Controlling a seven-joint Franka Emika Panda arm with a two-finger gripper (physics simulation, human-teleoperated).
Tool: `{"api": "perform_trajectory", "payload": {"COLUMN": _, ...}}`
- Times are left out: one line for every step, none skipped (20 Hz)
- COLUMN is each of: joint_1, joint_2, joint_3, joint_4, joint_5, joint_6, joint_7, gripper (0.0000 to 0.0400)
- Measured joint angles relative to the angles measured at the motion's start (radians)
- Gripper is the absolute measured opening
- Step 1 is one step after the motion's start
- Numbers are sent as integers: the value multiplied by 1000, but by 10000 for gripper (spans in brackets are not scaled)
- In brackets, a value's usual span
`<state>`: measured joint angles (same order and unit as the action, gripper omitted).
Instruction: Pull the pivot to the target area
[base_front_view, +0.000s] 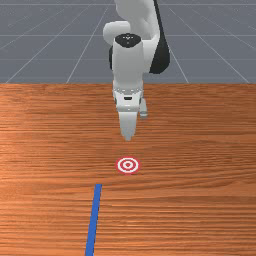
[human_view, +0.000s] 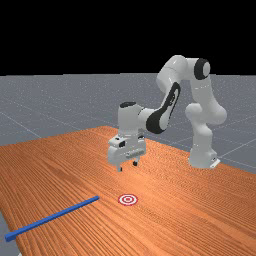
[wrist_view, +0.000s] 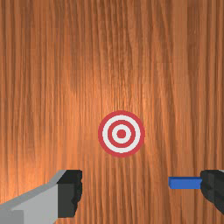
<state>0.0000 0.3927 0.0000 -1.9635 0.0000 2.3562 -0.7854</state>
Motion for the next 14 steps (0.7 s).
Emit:
{"api": "perform_trajectory", "payload": {"joint_1": 0, "joint_2": 0, "joint_3": 0, "joint_4": 0, "joint_5": 0, "joint_6": 0, "joint_7": 0, "gripper": 243}}
{"api": "perform_trajectory", "payload": {"joint_1": 0, "joint_2": 0, "joint_3": 0, "joint_4": 0, "joint_5": 0, "joint_6": 0, "joint_7": 0, "gripper": 148}}
{"api": "perform_trajectory", "payload": {"joint_1": 0, "joint_2": 0, "joint_3": 0, "joint_4": 0, "joint_5": 0, "joint_6": 0, "joint_7": 0, "gripper": 90}}
{"api": "perform_trajectory", "payload": {"joint_1": 0, "joint_2": 0, "joint_3": 0, "joint_4": 0, "joint_5": 0, "joint_6": 0, "joint_7": 0, "gripper": 54}}
{"api": "perform_trajectory", "payload": {"joint_1": 0, "joint_2": 0, "joint_3": 0, "joint_4": 0, "joint_5": 0, "joint_6": 0, "joint_7": 0, "gripper": 33}}
{"api": "perform_trajectory", "payload": {"joint_1": 0, "joint_2": 3, "joint_3": 0, "joint_4": 6, "joint_5": 0, "joint_6": -12, "joint_7": 0, "gripper": 177}}
{"api": "perform_trajectory", "payload": {"joint_1": 1, "joint_2": 3, "joint_3": 0, "joint_4": 6, "joint_5": 0, "joint_6": -12, "joint_7": 2, "gripper": 265}}
{"api": "perform_trajectory", "payload": {"joint_1": 2, "joint_2": 2, "joint_3": 1, "joint_4": 4, "joint_5": 0, "joint_6": -8, "joint_7": 4, "gripper": 318}}
{"api": "perform_trajectory", "payload": {"joint_1": 1, "joint_2": 0, "joint_3": 3, "joint_4": 0, "joint_5": -2, "joint_6": -2, "joint_7": -10, "gripper": 350}}
{"api": "perform_trajectory", "payload": {"joint_1": -3, "joint_2": 0, "joint_3": 10, "joint_4": 0, "joint_5": -6, "joint_6": -2, "joint_7": -43, "gripper": 370}}
{"api": "perform_trajectory", "payload": {"joint_1": -6, "joint_2": 0, "joint_3": 17, "joint_4": 1, "joint_5": -9, "joint_6": -2, "joint_7": -75, "gripper": 382}}
{"api": "perform_trajectory", "payload": {"joint_1": -9, "joint_2": 3, "joint_3": 23, "joint_4": 1, "joint_5": -13, "joint_6": 3, "joint_7": -109, "gripper": 390}}
{"api": "perform_trajectory", "payload": {"joint_1": -11, "joint_2": 7, "joint_3": 25, "joint_4": 0, "joint_5": -14, "joint_6": 8, "joint_7": -117, "gripper": 394}}
{"api": "perform_trajectory", "payload": {"joint_1": -12, "joint_2": 11, "joint_3": 26, "joint_4": -1, "joint_5": -15, "joint_6": 13, "joint_7": -124, "gripper": 397}}
